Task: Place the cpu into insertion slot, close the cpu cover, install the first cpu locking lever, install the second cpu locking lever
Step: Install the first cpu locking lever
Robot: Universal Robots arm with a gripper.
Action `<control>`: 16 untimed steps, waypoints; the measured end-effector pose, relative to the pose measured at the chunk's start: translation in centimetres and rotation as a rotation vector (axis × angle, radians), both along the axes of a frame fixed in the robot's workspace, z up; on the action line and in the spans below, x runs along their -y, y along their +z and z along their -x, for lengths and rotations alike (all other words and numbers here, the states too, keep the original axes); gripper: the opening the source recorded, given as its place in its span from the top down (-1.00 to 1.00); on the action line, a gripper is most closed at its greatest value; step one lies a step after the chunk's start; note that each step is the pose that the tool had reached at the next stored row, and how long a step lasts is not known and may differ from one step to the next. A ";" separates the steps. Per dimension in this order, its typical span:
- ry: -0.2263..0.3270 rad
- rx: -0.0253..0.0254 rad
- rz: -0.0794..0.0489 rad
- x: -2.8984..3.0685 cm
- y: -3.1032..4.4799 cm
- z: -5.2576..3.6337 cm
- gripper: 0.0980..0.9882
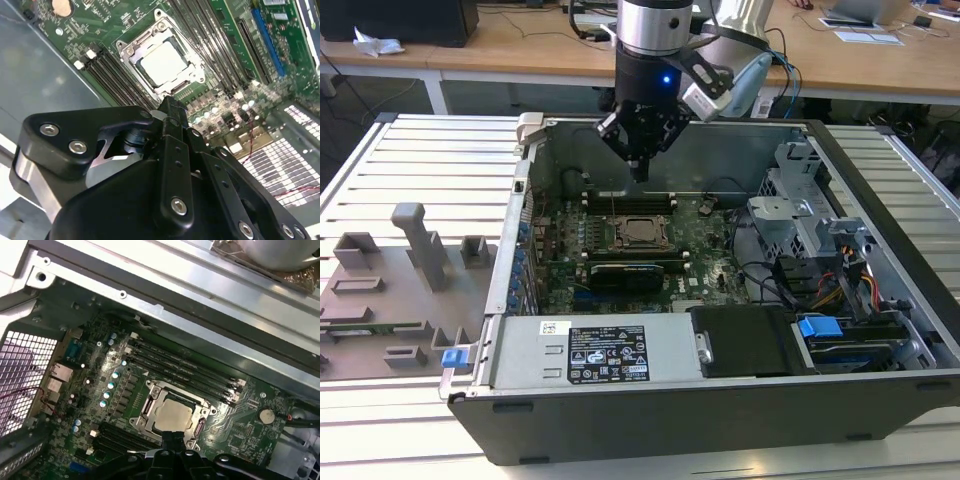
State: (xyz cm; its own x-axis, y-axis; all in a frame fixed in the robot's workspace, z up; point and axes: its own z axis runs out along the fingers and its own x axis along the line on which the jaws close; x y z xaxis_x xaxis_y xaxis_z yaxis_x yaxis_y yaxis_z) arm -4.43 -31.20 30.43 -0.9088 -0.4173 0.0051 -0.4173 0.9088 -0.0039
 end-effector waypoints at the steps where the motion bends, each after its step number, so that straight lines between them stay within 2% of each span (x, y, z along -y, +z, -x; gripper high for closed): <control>1: 0.020 0.0000 0.000 0.00 0.00 0.00 0.98; 16: 0.296 0.0000 0.000 0.00 0.00 0.00 0.98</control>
State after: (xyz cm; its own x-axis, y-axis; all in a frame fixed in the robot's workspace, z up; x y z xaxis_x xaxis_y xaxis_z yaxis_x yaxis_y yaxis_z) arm -4.43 -31.20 30.43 -0.7476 -0.6641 0.0051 -0.6641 0.7476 -0.0038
